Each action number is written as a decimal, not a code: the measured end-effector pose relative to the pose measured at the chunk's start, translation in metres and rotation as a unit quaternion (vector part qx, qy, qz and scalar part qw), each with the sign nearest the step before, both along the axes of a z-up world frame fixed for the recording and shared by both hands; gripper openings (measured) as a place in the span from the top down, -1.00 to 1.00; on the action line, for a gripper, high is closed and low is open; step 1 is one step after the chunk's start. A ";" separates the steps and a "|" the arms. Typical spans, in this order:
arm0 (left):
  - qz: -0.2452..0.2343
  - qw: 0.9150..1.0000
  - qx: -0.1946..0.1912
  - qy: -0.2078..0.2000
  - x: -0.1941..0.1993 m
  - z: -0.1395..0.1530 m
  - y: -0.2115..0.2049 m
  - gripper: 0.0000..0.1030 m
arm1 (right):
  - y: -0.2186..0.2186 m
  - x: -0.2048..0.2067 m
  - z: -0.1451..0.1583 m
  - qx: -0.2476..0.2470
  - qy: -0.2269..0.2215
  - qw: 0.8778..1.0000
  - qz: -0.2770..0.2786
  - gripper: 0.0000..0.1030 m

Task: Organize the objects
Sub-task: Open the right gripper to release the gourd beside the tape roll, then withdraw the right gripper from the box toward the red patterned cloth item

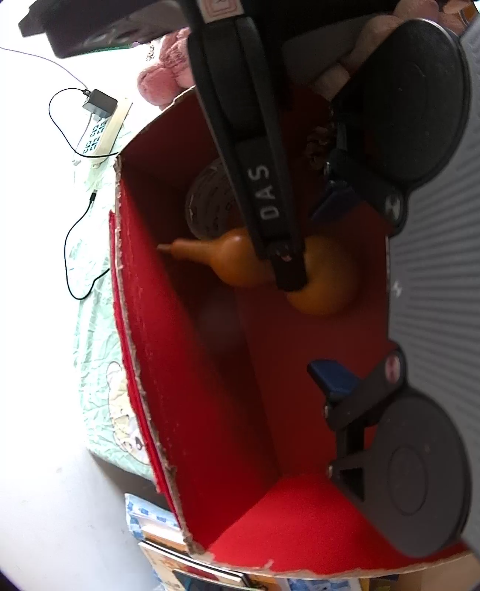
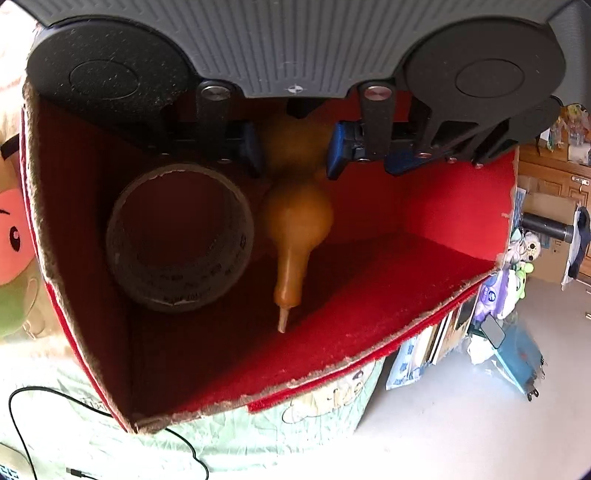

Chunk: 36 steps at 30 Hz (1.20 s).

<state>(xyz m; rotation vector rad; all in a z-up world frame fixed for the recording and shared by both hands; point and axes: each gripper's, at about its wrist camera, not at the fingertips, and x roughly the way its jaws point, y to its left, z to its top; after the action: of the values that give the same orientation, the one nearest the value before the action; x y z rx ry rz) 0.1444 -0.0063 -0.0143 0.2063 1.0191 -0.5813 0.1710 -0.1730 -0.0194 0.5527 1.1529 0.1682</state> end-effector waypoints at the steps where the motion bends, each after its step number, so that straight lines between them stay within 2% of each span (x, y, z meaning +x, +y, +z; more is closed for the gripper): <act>1: -0.002 1.000 0.000 -0.003 -0.001 0.000 -0.001 -0.59 | 0.001 0.000 0.001 -0.001 -0.001 1.000 0.006 0.27; 2: -0.004 1.000 0.001 -0.005 -0.001 0.001 -0.001 -0.59 | 0.003 0.000 0.002 -0.005 -0.002 1.000 0.016 0.30; 4: -0.009 1.000 0.000 -0.008 -0.003 0.001 -0.002 -0.59 | 0.006 -0.002 0.007 -0.016 -0.005 0.999 0.035 0.47; 7: -0.017 1.000 -0.006 -0.014 -0.005 0.002 -0.001 -0.61 | 0.007 -0.005 0.011 -0.032 0.005 0.998 0.058 0.46; 10: -0.026 1.000 -0.011 -0.013 -0.004 0.002 -0.001 -0.66 | 0.004 -0.003 0.011 -0.038 0.004 0.998 0.057 0.46; 12: -0.026 1.000 -0.011 -0.014 -0.004 0.002 -0.001 -0.68 | 0.003 -0.005 0.012 -0.032 -0.001 0.997 0.068 0.61; 16: -0.039 0.999 -0.024 -0.012 -0.006 0.004 0.001 -0.73 | 0.003 -0.012 0.022 -0.048 -0.017 0.995 0.088 0.62; 18: -0.047 0.998 -0.028 -0.015 -0.008 0.005 0.001 -0.73 | -0.001 -0.014 0.023 -0.047 -0.019 0.995 0.081 0.53; 22: -0.047 0.998 -0.035 -0.014 -0.008 0.005 0.002 -0.74 | -0.007 -0.015 0.025 -0.047 -0.037 0.996 0.061 0.52; 26: -0.047 0.998 -0.049 -0.007 -0.006 0.006 0.004 -0.73 | -0.012 -0.019 0.028 -0.023 -0.066 0.997 0.036 0.52; 29: -0.044 0.998 -0.041 -0.012 -0.007 0.005 0.001 -0.73 | -0.015 -0.026 0.031 -0.015 -0.091 0.996 0.007 0.52; 36: -0.026 0.999 -0.024 -0.010 -0.006 0.004 0.000 -0.73 | -0.002 -0.043 0.035 -0.096 -0.151 0.984 -0.017 0.50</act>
<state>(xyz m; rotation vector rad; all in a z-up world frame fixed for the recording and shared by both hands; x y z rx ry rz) 0.1388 -0.0062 -0.0108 0.1973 0.9820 -0.6495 0.1280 -0.1753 0.0153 0.3611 0.8522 0.1061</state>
